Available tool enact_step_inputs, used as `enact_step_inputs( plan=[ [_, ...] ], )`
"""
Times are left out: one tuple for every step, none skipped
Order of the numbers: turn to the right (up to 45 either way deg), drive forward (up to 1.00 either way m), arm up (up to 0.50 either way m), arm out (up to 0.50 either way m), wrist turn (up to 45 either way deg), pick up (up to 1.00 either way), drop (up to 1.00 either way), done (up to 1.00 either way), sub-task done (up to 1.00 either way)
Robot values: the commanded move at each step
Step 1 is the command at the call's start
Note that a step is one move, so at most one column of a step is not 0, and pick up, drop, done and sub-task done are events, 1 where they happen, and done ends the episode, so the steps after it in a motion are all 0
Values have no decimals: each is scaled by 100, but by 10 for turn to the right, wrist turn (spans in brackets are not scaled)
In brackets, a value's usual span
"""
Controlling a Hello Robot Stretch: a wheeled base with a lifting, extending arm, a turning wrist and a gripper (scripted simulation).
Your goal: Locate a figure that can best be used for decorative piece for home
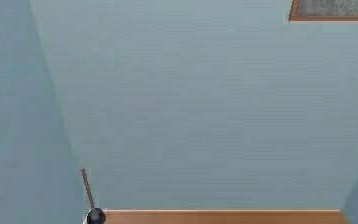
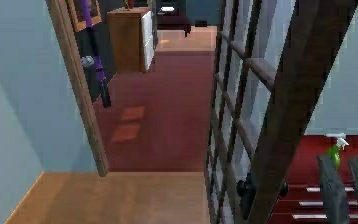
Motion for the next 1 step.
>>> enact_step_inputs(
  plan=[
    [450,0,0,0,0,0,0,0,0]
  ],
)
